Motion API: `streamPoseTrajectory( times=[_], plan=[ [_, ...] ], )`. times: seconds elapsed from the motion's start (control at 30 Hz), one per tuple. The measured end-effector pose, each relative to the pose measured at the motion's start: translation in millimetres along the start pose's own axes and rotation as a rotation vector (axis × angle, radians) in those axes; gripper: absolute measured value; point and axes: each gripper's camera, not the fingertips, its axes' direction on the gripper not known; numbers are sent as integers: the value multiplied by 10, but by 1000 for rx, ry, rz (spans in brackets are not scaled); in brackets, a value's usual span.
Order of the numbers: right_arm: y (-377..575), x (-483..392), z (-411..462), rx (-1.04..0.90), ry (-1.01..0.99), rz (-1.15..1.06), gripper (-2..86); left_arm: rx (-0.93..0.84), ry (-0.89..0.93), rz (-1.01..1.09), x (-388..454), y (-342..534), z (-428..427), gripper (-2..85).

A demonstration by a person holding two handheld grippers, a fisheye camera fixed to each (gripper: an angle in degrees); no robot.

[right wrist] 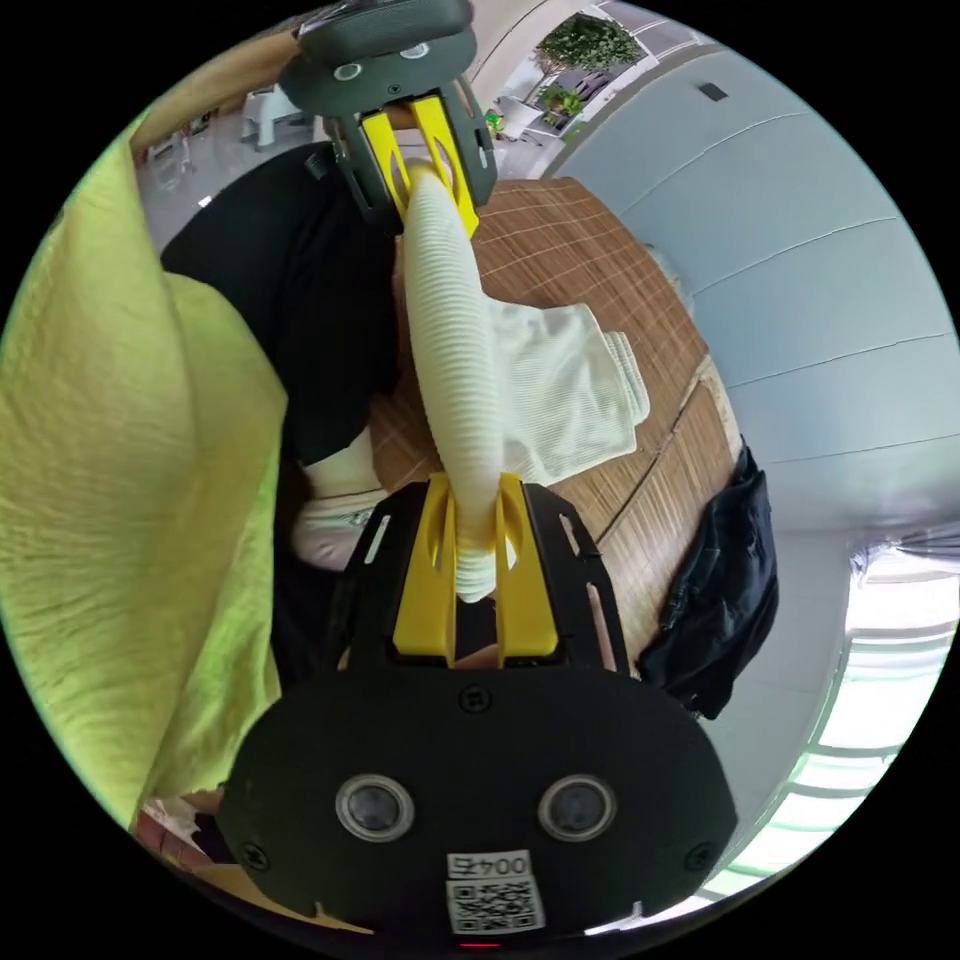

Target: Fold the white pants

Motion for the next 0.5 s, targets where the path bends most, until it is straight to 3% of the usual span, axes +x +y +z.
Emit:
streamPoseTrajectory(
  times=[0.13,0.3,0.5],
  plan=[
    [-21,445,193,-19,-145,-4,56,8,86,1,-424,-280,23,60],
    [-313,1488,463,-60,-231,15,58,-17,139,-72,-1850,-705,84,67],
    [-803,2986,1326,-154,-405,93,60,-80,198,-207,-3544,-1225,900,71]
  ],
)
